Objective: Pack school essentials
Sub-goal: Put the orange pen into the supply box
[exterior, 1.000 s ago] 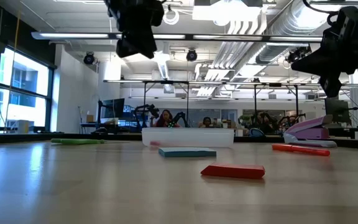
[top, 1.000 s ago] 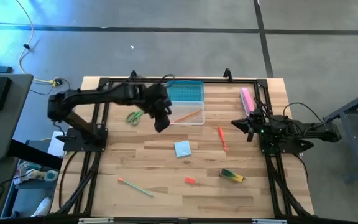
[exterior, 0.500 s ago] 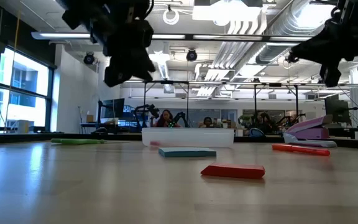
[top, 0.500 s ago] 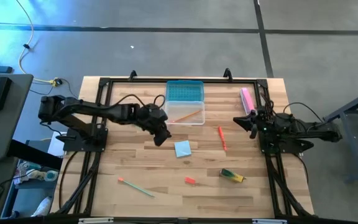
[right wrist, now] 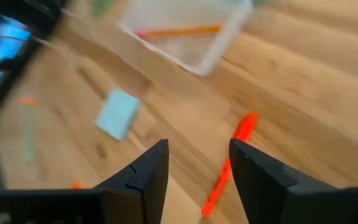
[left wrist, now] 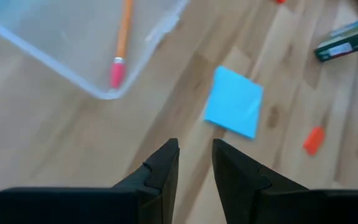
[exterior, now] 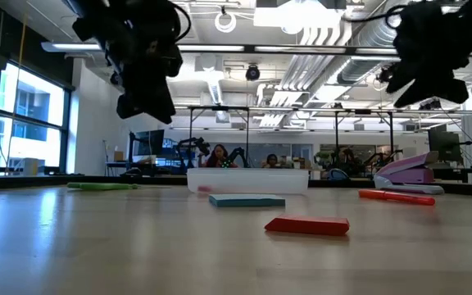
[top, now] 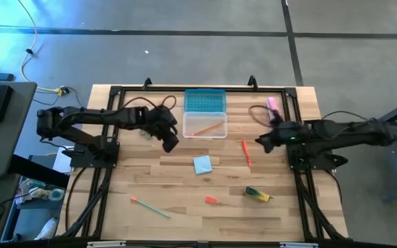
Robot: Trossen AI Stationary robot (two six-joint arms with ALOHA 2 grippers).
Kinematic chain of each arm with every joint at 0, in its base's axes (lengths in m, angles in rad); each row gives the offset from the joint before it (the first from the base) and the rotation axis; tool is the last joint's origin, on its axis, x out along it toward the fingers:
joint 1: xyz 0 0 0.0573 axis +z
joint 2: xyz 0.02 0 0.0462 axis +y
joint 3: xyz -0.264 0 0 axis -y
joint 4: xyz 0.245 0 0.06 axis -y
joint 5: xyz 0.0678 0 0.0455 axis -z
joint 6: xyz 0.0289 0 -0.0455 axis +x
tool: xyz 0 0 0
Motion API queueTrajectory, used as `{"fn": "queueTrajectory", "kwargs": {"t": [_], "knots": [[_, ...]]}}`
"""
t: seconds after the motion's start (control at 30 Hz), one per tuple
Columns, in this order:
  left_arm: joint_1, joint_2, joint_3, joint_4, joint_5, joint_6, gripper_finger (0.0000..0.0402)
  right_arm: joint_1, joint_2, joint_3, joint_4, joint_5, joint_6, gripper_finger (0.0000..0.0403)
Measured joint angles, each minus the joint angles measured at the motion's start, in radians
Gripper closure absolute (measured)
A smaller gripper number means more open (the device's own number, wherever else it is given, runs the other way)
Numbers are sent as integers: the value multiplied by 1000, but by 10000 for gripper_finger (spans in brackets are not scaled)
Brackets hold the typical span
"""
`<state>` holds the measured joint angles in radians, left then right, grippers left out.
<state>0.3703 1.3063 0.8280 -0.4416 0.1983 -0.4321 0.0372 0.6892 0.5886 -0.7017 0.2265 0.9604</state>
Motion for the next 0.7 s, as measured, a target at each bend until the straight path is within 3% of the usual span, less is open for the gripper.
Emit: {"fn": "queueTrajectory", "kwargs": {"t": [0.37, 0.7], "knots": [[137, -46, 1, -53, -1, 129, 314, -6, 459, 170, -9, 0, 120, 243], [154, -45, 1, -120, 0, 226, 314, -66, 711, 197, -4, -71, 180, 243]]}}
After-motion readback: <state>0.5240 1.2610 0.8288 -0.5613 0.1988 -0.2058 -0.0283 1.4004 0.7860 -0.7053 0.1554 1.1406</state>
